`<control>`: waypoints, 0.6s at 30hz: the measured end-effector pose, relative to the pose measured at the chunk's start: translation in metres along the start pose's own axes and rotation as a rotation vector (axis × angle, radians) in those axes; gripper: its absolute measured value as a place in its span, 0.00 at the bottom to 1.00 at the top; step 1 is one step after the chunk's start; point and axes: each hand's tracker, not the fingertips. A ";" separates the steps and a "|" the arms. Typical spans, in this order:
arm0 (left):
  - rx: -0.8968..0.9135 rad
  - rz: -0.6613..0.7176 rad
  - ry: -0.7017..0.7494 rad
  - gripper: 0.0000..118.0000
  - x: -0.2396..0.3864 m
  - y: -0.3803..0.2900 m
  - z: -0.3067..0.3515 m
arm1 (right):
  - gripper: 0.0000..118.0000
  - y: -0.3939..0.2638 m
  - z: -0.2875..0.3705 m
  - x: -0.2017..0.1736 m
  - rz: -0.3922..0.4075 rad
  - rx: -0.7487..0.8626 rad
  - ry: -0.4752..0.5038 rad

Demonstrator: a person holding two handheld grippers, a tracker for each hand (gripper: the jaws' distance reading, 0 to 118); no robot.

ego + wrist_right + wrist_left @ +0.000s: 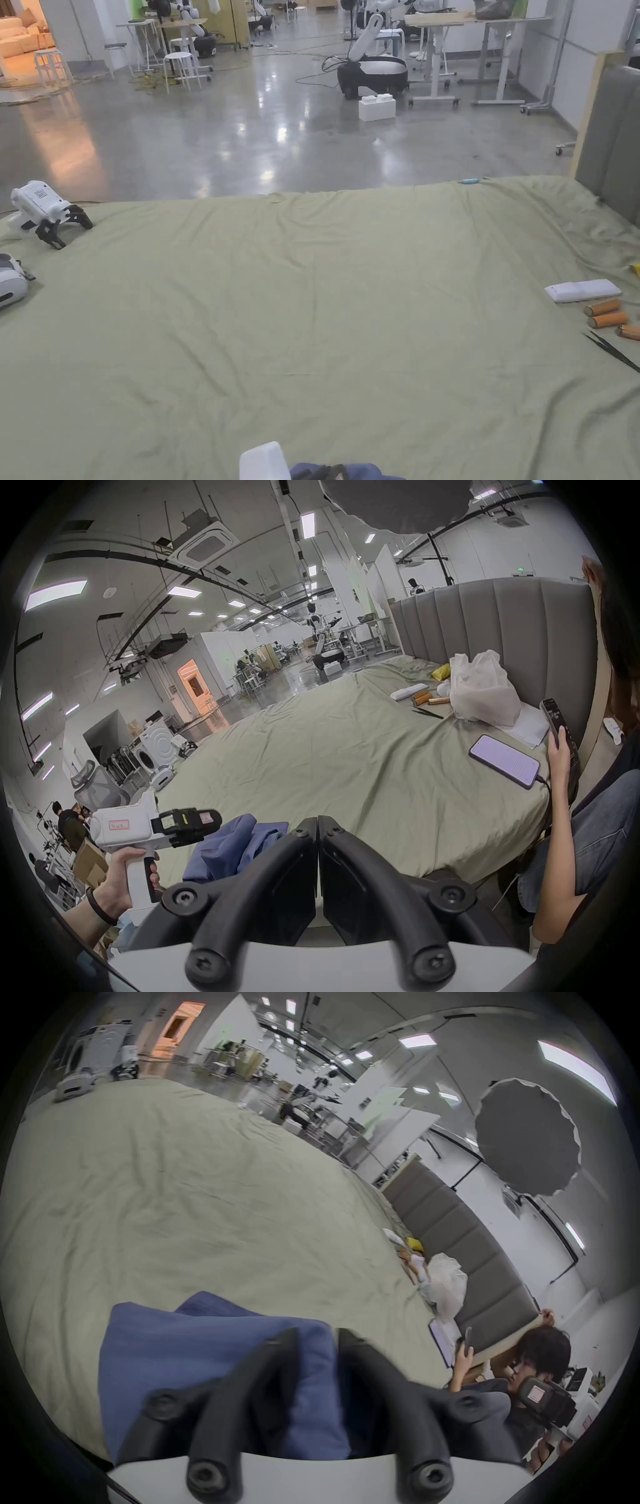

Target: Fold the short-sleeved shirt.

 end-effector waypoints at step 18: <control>0.091 -0.191 0.068 0.83 -0.009 0.009 0.065 | 0.00 -0.035 -0.153 -0.088 0.184 -0.339 0.294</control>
